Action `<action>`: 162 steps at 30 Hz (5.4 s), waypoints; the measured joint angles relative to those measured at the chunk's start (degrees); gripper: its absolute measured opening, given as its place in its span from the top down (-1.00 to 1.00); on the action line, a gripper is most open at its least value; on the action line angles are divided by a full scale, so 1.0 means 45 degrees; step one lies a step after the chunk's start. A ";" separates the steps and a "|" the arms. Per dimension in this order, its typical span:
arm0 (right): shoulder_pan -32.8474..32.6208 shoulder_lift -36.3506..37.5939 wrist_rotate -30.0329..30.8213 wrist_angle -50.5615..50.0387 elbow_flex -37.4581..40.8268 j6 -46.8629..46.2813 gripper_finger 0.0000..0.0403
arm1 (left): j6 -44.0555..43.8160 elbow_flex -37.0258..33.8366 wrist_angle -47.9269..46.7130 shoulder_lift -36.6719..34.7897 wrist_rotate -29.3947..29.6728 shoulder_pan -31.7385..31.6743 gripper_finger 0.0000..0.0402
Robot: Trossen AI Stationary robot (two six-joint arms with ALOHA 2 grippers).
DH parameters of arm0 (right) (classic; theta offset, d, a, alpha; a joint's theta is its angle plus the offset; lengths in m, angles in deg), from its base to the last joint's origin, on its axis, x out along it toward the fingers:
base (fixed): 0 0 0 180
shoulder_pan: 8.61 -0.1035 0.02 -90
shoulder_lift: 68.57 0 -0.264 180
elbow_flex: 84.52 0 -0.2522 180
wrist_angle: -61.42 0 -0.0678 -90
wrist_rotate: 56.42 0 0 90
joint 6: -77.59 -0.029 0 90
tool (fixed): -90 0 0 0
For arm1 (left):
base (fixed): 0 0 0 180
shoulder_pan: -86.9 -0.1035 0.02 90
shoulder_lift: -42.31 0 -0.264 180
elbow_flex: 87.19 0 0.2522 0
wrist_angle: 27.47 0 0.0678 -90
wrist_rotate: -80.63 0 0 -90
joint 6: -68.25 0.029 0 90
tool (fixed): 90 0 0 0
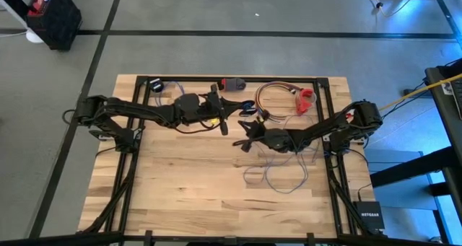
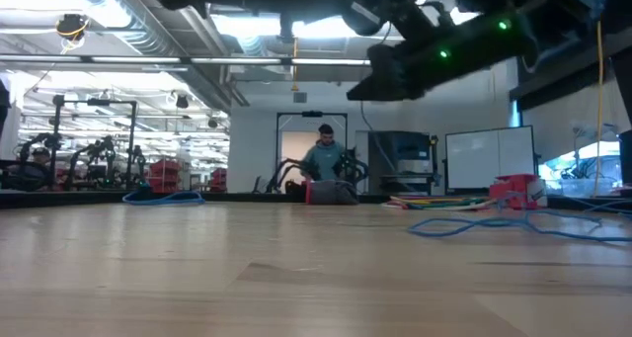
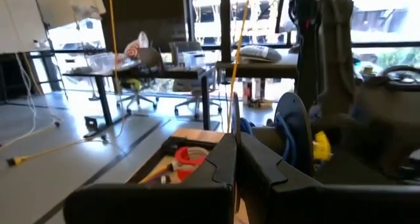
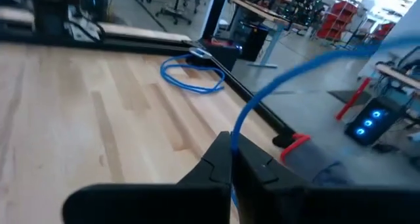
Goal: Coil cords
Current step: Coil the blue wire on the black spool
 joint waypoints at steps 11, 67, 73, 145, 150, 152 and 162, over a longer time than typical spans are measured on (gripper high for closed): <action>-0.0005 0.0356 0.0214 -0.5136 -0.2883 0.2016 0.99 | 0.0337 0.0001 -0.1200 0.0023 0.1173 -0.0010 0.99; 0.0376 0.7708 -0.5569 -0.6885 0.0492 -0.0296 0.36 | 0.3572 -0.0009 -0.2061 -0.0016 -0.5042 0.0214 0.99; 0.0679 0.7788 -0.7040 -0.6939 0.0458 -0.0030 0.51 | 0.3548 -0.0009 -0.2327 -0.0016 -0.4630 0.0209 0.99; 0.3177 0.6057 -0.6824 -0.1824 0.0458 0.2905 0.99 | 0.1371 0.0453 -0.3256 0.2223 -0.4056 -0.0029 0.57; 0.3172 0.6057 -0.6926 -0.1795 0.0458 0.2807 0.99 | 0.1350 0.0453 -0.2515 0.2218 -0.4067 -0.0010 0.57; 0.3167 0.6057 -0.6926 -0.1754 0.0458 0.2803 0.99 | 0.1319 0.0453 -0.2517 0.2218 -0.4065 -0.0010 0.57; 0.3167 0.6062 -0.6931 -0.1645 0.0458 0.2604 0.99 | 0.1164 0.0455 -0.1903 0.2441 -0.4113 0.0097 0.57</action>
